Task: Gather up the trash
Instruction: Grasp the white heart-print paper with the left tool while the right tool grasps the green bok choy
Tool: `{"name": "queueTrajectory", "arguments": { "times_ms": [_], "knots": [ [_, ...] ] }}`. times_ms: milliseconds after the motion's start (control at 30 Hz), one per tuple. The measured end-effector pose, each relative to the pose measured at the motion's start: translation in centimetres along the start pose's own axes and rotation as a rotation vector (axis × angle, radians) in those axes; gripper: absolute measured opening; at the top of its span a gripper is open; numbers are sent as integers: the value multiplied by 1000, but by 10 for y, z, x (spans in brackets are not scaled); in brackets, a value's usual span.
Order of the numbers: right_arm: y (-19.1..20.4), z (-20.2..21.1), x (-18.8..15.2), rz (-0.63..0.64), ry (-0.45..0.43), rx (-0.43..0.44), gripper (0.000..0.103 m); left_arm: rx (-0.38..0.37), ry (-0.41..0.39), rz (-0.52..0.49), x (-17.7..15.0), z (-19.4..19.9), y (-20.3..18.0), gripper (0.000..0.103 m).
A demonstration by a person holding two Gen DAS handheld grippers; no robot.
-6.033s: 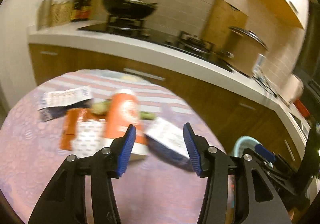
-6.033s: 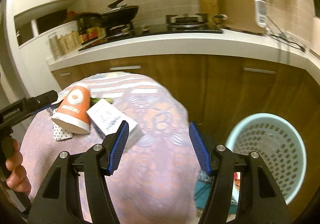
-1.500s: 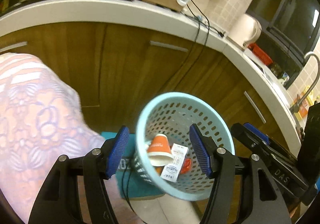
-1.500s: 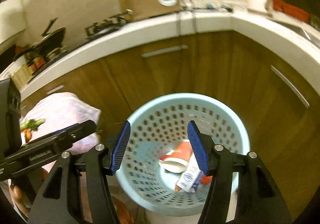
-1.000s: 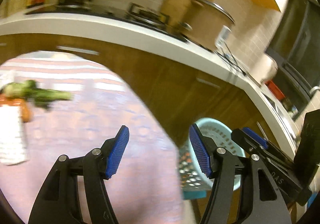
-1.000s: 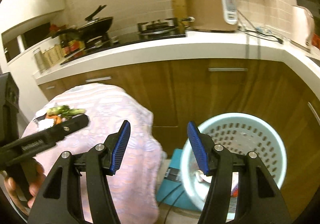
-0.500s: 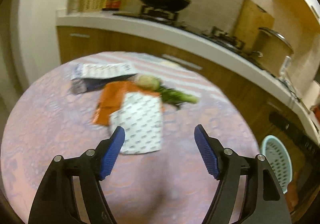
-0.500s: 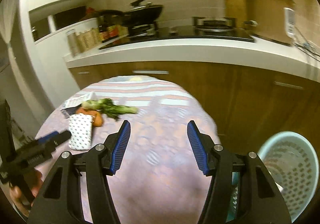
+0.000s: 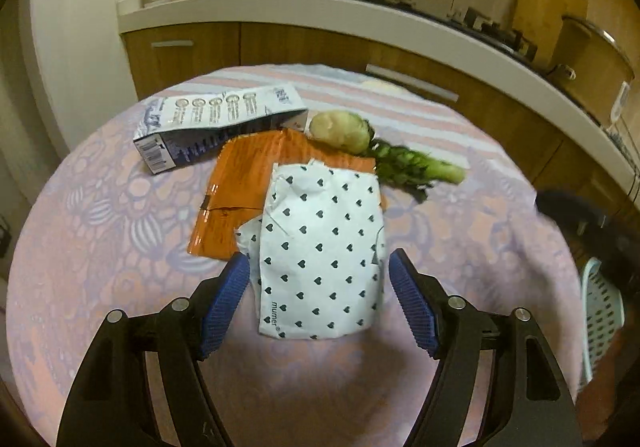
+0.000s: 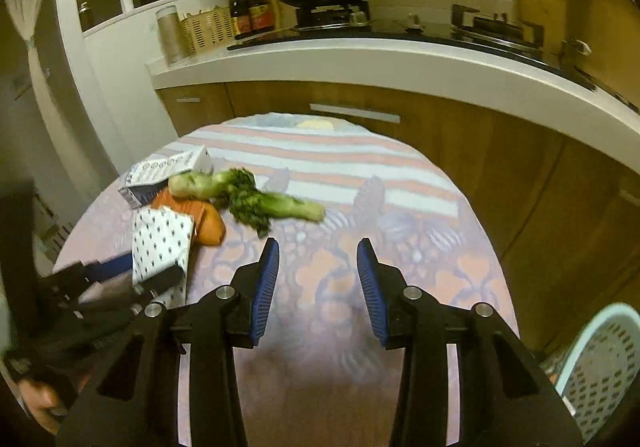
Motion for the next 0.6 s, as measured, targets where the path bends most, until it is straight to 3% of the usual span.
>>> {"name": "queueTrajectory", "arguments": {
  "times_ms": [100, 133, 200, 433, 600],
  "knots": [
    [-3, -16, 14, -3, 17, 31, 37, -27, 13, -4, -2, -3, 0, 42],
    [-4, -24, 18, -10, 29, 50, 37, -40, 4, -9, -3, -1, 1, 26],
    [-6, -41, 23, -29, 55, 84, 37, -74, -9, -9, -5, 3, 1, 15],
    [-17, -99, 29, -88, 144, 110, 37, -116, -107, 27, -11, 23, 6, 12],
    [-14, -106, 26, -96, 203, 206, 39, -110, -123, 67, -11, 26, 11, 12]
  ]
}}
Point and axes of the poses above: each gripper's, at about its wrist camera, not at the fingertips, and z roughly against the way its jaws point, y to its left, x to its top, the point moved 1 cm from there along -z, roughly the way its jaws point, and after that the axes turned 4 degrees about -y, right-handed, at the moved point
